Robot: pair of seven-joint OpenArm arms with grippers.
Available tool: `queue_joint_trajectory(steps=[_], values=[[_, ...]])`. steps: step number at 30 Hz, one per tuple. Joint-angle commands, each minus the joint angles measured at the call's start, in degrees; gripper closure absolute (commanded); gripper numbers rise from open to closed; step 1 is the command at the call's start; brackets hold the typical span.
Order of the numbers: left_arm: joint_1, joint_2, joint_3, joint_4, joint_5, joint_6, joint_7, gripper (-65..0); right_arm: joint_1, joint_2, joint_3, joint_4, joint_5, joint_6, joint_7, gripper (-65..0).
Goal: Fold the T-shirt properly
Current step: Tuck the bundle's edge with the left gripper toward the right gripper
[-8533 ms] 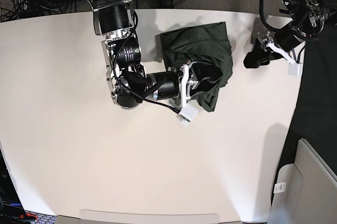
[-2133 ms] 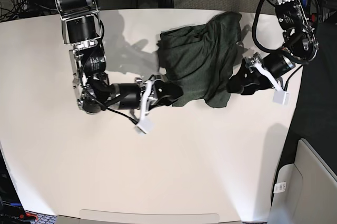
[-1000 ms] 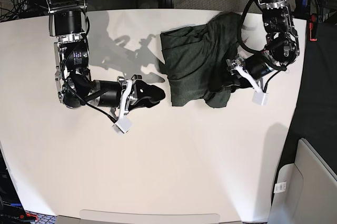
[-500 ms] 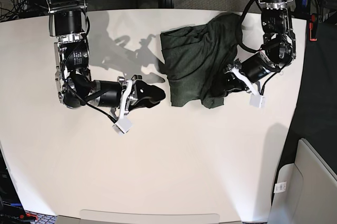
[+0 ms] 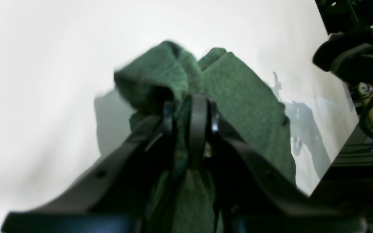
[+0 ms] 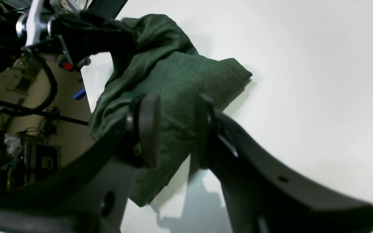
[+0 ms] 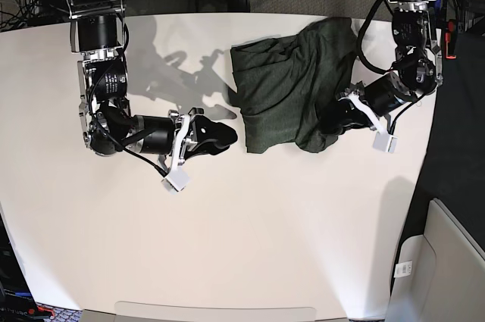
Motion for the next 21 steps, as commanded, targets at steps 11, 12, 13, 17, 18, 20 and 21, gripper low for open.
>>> queue_joint_trajectory(steps=[11,12,13,17,18,20,21], values=[[0.38,-1.43,-5.19,1.04,-1.18,-0.53,-0.99,-4.5,1.48,-0.04,0.20,0.78,1.29,0.34,1.08,-16.1],[0.38,-1.70,-5.11,0.87,-1.18,-0.53,-0.99,-4.5,1.48,-0.13,0.20,0.69,1.20,0.34,1.08,-16.1],[0.82,-1.78,-5.11,0.87,-1.09,-0.53,-0.99,-4.5,1.48,-0.13,0.20,0.69,1.20,0.34,1.08,-16.1],[2.32,-1.96,-5.28,0.78,-1.09,-0.53,-1.52,-4.5,1.48,-0.13,0.20,0.69,1.20,0.34,1.17,-16.1],[2.58,-1.96,-5.55,0.78,-1.00,-0.53,-1.52,-4.5,1.48,-0.13,0.20,0.69,1.20,0.34,1.17,-16.1],[3.20,-1.87,-6.42,0.78,-0.12,-0.53,-1.52,-4.5,1.48,-0.13,0.20,0.69,1.20,0.34,1.17,-16.1],[3.02,-1.87,-6.42,0.78,0.76,-0.53,-1.52,-4.5,1.48,-0.22,0.20,0.69,1.20,0.34,1.17,-16.1]])
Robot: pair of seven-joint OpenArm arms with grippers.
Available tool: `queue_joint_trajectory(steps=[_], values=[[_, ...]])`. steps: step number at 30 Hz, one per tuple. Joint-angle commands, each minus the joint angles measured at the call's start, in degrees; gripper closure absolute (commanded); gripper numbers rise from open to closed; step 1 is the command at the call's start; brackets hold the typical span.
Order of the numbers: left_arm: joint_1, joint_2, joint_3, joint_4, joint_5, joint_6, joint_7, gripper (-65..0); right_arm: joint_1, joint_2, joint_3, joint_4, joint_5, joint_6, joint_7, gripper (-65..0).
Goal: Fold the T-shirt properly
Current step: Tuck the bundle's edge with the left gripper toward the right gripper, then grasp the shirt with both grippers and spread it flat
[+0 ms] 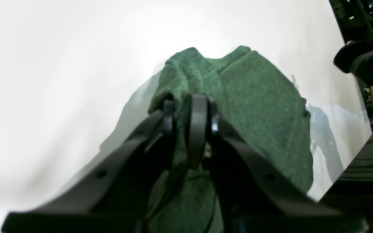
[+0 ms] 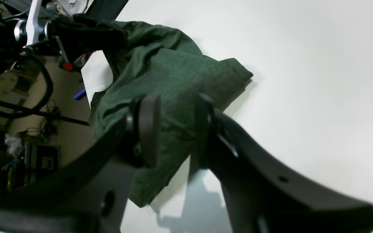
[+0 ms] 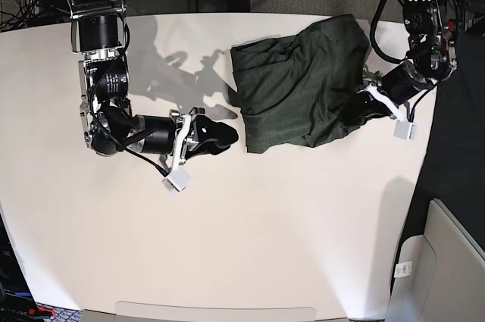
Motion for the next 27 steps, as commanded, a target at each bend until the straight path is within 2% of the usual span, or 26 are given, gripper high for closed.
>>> queue_joint_trajectory(steps=[1,4,10,14,19,21,24,27], values=[[-0.85,-0.87,-0.26,0.80,0.04,-0.53,-1.47,-4.5,1.48,-0.04,0.11,0.80,1.46,0.34,1.13,-16.1],[-0.94,-0.60,-0.26,0.80,3.73,-0.44,-1.47,-7.2,1.48,-0.04,0.02,0.80,1.46,0.34,1.13,-16.1],[-0.94,-0.52,-0.52,1.15,7.69,-0.44,-1.30,-26.8,1.66,-0.04,0.20,0.80,1.46,0.34,1.13,-16.1],[0.30,-0.43,-4.30,1.24,7.34,-0.44,-1.21,-35.8,2.18,-0.04,0.20,0.80,1.38,0.34,1.22,-16.1],[1.00,0.10,-10.37,3.44,7.25,-0.44,-0.94,-35.6,5.00,-0.66,0.20,0.80,-2.93,0.34,1.48,-16.1],[3.28,0.89,-13.18,6.25,7.25,-0.53,-0.86,-34.8,6.23,-1.98,0.20,0.80,-5.74,0.34,1.48,-16.1],[7.77,1.95,-13.97,13.46,7.16,-0.79,-0.59,-32.6,8.78,-4.35,-0.24,0.71,-10.67,0.34,1.48,-16.1],[11.90,3.70,-13.45,21.29,7.16,-0.88,3.19,-26.2,11.41,-7.78,-1.04,0.18,-17.17,0.34,1.48,-16.0]])
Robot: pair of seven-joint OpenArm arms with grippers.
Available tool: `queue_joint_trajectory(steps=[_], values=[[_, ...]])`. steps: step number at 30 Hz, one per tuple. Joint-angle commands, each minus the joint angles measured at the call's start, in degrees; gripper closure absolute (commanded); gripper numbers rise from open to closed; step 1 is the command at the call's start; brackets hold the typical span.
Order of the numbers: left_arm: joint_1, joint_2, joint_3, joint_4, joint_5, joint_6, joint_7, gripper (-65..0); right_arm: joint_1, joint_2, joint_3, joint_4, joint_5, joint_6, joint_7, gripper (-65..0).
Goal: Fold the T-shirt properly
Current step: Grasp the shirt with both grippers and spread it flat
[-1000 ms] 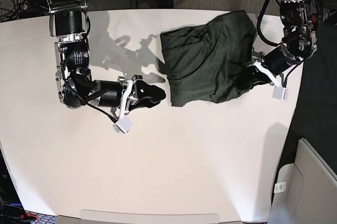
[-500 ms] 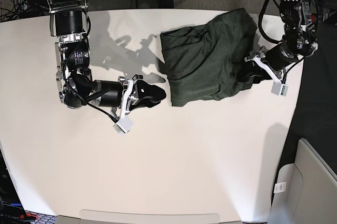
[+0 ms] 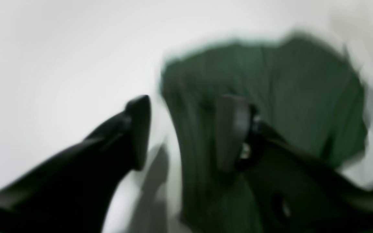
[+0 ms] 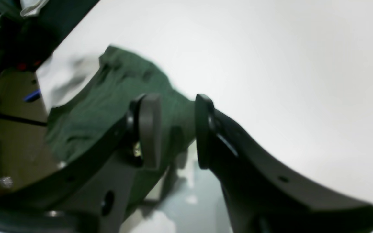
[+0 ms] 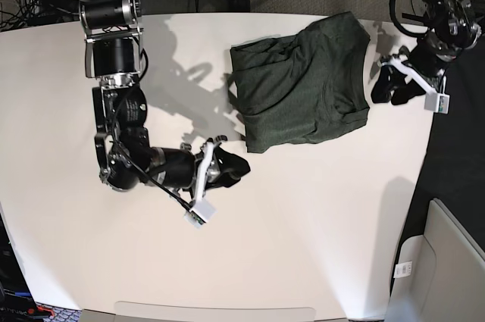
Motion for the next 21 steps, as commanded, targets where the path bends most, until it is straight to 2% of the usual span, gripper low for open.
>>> queue_joint_trajectory(steps=[1,5,7,11,16,21], values=[[-0.05,-0.10,0.24,3.70,-1.93,-0.44,-0.72,-23.3,2.81,-0.90,-0.71,0.40,-0.02,0.38,1.57,-16.0],[2.59,1.93,0.24,8.80,-2.02,-0.44,5.26,-8.4,5.97,-4.15,-4.14,-1.71,-6.71,0.38,3.94,-16.0],[2.67,2.19,0.24,8.98,-2.02,-0.44,8.69,-4.2,6.85,-5.56,-5.90,-2.24,-11.36,0.38,6.23,-15.9],[3.64,3.24,0.24,8.98,-2.02,-0.53,14.32,-3.1,7.29,-7.23,-9.06,-2.41,-19.54,0.38,10.36,-15.4],[5.84,3.86,2.52,9.07,-2.02,-0.53,15.02,-3.1,7.29,-9.78,-12.32,-3.82,-27.10,0.38,11.24,-6.2],[9.00,3.42,7.53,9.07,-2.02,-0.53,15.02,-3.0,7.03,-11.26,-12.67,-9.36,-32.55,0.38,11.24,-6.0]])
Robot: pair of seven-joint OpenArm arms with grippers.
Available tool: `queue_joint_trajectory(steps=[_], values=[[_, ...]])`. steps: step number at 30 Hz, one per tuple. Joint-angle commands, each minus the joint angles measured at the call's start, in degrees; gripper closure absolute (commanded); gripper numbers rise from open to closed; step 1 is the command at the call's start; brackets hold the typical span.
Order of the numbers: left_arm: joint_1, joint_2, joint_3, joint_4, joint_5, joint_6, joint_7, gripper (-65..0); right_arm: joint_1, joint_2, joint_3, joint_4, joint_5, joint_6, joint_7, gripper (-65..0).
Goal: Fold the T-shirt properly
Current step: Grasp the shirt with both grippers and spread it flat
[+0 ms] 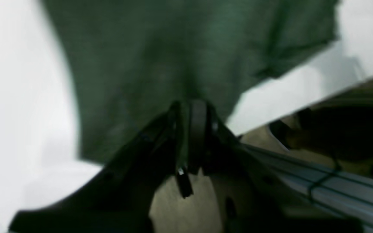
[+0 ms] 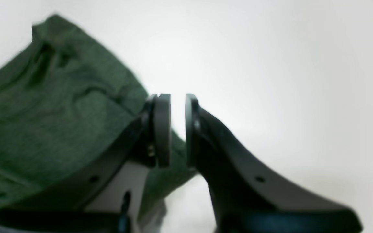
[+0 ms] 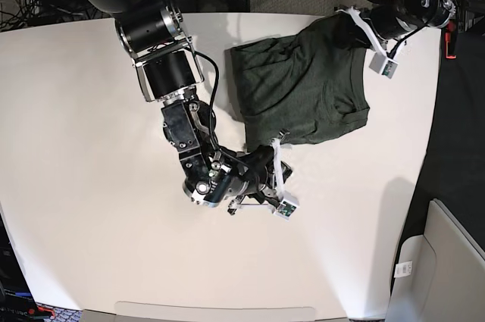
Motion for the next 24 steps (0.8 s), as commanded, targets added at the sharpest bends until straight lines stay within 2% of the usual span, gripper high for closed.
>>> queue_joint_trajectory(steps=[1,9,17,21,24], values=[[0.87,-0.62,0.83,0.96,-0.80,-0.38,0.33,-3.0,1.74,-0.31,0.23,-0.05,-0.27,-0.12,0.97,-5.9],[0.70,-0.71,4.17,-0.10,-0.27,-0.38,0.16,-3.3,-0.11,-0.31,0.23,-5.86,-0.45,-0.12,0.97,-5.9],[-6.86,-0.80,4.35,-10.74,3.16,-0.29,-0.46,-3.3,-5.03,0.73,0.14,-5.59,-0.45,-0.12,0.53,-5.8],[-10.55,-0.80,4.43,-14.43,5.89,-0.29,-1.78,-3.3,-6.70,2.05,0.32,-3.57,-0.36,-0.12,-2.37,-5.8],[-12.75,-2.12,4.78,-16.80,7.64,-0.29,-3.62,-3.3,-8.55,4.07,0.40,1.79,-0.36,-0.12,-5.45,-5.8]])
